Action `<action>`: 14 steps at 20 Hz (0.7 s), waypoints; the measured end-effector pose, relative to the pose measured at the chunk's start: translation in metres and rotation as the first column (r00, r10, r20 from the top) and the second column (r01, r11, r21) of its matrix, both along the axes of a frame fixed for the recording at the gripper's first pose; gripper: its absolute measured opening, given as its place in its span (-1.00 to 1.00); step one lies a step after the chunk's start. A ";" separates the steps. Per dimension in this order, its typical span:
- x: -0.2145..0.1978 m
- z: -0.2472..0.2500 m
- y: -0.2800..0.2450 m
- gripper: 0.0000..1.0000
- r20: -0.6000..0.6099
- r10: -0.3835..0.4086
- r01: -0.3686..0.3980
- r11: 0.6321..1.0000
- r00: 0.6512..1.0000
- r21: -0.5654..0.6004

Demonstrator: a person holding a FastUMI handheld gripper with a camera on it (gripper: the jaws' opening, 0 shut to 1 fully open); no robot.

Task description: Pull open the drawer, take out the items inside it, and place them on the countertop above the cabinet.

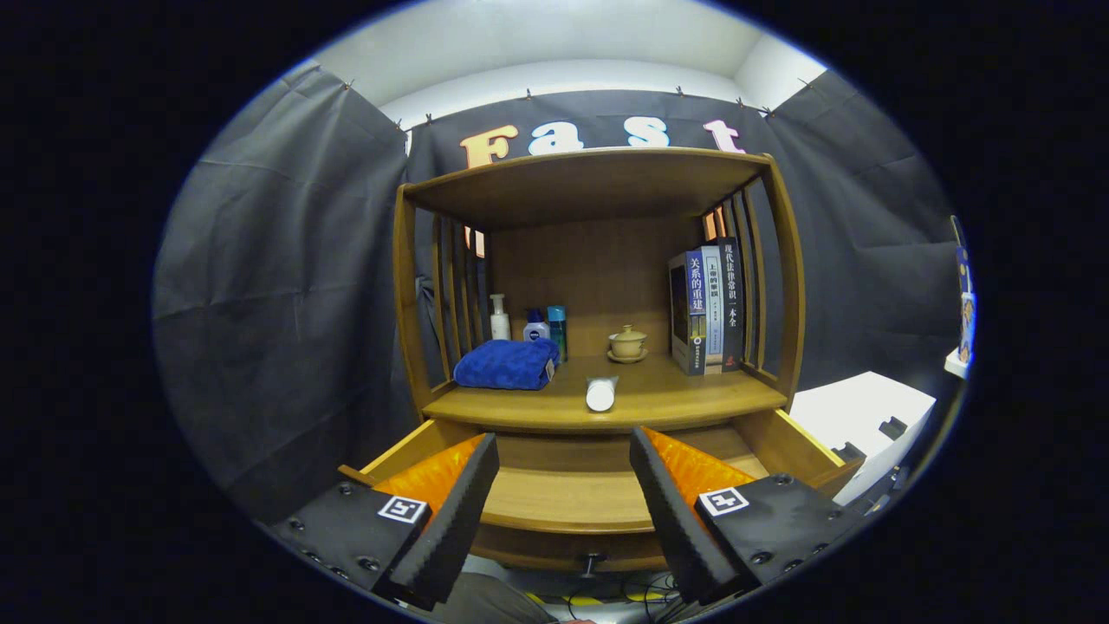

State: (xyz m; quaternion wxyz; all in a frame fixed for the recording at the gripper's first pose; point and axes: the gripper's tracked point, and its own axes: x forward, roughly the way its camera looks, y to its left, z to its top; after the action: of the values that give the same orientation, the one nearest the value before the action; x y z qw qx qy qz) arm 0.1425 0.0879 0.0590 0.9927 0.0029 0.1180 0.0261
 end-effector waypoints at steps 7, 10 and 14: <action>-0.020 -0.042 0.000 0.97 -0.011 -0.008 0.007 0.998 1.000 -0.065; -0.025 -0.055 -0.001 0.97 -0.017 -0.015 0.013 0.997 1.000 -0.081; -0.030 -0.071 -0.005 0.97 -0.022 -0.035 0.032 0.995 0.999 -0.096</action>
State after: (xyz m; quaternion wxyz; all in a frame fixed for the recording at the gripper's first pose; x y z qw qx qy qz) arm 0.1129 0.0833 -0.0118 0.9905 -0.0423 0.1305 0.0037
